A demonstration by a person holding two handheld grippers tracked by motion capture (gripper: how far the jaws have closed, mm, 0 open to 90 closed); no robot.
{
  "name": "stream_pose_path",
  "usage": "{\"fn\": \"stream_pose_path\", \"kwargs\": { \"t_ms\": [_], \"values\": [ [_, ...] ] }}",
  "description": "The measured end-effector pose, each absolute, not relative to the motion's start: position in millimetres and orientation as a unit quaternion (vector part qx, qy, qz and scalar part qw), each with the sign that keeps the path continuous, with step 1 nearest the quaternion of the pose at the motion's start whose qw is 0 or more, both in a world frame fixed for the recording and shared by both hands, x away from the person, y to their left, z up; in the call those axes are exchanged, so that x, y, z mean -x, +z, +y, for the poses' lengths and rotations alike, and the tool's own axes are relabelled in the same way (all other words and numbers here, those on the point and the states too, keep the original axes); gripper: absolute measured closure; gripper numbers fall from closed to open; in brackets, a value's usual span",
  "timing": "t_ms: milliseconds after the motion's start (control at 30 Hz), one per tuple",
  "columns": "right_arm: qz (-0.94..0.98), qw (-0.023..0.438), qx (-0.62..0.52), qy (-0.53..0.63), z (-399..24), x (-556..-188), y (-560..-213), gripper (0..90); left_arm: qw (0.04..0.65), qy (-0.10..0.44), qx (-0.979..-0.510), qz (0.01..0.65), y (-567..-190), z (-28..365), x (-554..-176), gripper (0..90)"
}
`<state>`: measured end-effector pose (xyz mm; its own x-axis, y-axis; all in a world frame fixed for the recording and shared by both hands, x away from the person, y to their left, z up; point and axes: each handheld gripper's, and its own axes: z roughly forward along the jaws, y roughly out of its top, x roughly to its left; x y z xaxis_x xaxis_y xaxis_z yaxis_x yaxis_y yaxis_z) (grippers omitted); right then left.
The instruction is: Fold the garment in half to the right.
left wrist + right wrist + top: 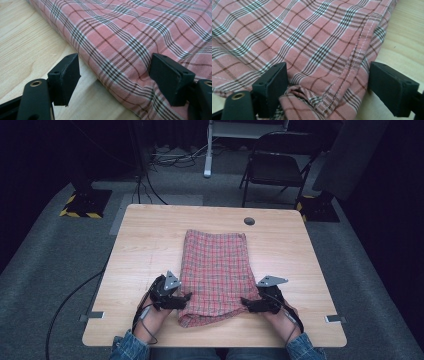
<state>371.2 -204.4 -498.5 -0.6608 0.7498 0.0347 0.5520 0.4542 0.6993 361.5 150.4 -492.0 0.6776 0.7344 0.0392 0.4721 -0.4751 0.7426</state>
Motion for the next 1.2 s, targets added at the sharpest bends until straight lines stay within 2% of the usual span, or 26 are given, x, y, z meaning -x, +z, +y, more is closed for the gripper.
{"fn": "stream_pose_path", "kwargs": {
  "t_ms": [167, 533, 867, 1200],
  "values": [
    [0.840, 0.140, -0.392, 0.348, -206, -385, -498, 16.7, 0.375, 0.163, -0.830, 0.380, -494, 149, -370, 24.7],
    [0.836, 0.142, -0.394, 0.354, -211, -391, -495, 17.4, 0.388, 0.182, -0.818, 0.384, -487, 147, -373, 23.2],
    [0.830, 0.164, -0.354, 0.398, -206, -378, -458, 14.6, 0.395, 0.217, -0.811, 0.373, -457, 163, -351, 21.2],
    [0.833, 0.185, -0.329, 0.405, -215, -373, -425, 13.9, 0.389, 0.209, -0.813, 0.380, -439, 185, -339, 21.1]
  ]
}}
